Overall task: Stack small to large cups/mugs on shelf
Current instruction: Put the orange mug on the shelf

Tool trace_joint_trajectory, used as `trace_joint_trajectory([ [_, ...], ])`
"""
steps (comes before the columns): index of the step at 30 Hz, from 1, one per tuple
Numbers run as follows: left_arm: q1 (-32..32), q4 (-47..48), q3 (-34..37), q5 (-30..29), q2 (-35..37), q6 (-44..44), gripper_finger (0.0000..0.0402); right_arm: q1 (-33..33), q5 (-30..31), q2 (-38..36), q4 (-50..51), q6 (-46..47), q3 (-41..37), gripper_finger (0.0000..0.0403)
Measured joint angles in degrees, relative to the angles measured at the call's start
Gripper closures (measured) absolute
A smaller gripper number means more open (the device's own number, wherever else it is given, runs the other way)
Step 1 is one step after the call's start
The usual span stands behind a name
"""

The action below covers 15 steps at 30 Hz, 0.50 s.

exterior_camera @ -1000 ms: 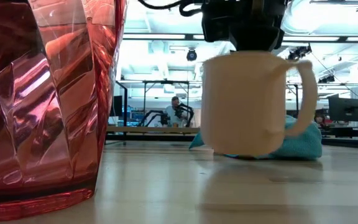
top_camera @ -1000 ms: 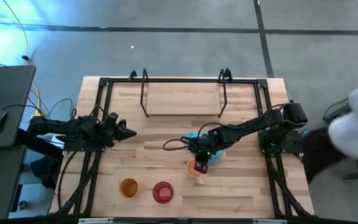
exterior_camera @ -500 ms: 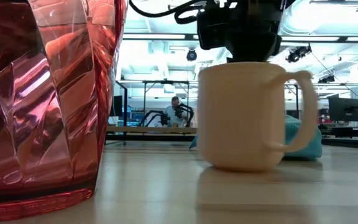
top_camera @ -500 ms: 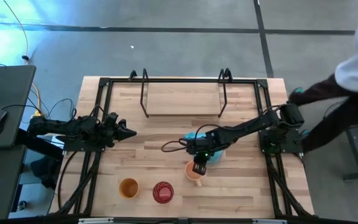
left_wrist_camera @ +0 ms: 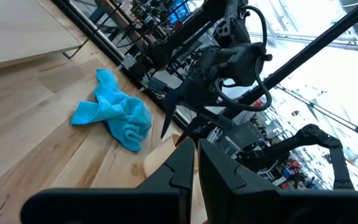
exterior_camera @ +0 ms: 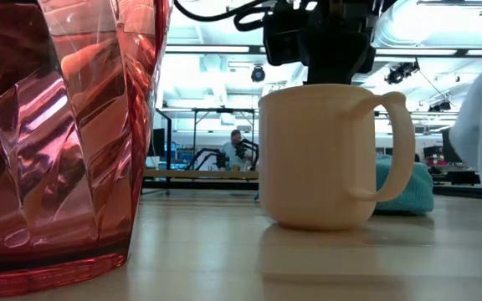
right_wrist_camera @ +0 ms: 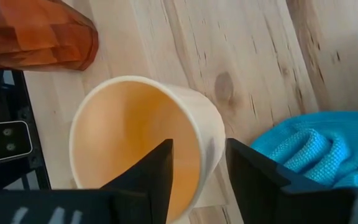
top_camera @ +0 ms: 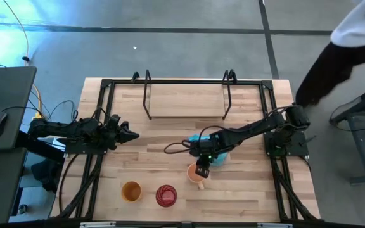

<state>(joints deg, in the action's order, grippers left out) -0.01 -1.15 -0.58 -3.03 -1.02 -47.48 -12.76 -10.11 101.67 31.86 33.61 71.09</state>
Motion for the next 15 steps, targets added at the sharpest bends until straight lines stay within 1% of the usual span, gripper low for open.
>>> trace_joint_trajectory([
  [8,0.0,0.0,0.0,0.0,0.0,0.8,0.0389,0.0,0.1,0.0,0.0,1.1,0.0,0.0263],
  [11,0.0,0.0,0.0,0.0,0.0,1.2,0.0389,0.0,1.1,0.0,-0.1,0.9,0.0,0.0263],
  [15,0.0,0.0,0.0,-0.3,0.0,1.2,0.0389,0.0,1.4,0.0,-2.3,-1.7,0.0,0.0263],
])
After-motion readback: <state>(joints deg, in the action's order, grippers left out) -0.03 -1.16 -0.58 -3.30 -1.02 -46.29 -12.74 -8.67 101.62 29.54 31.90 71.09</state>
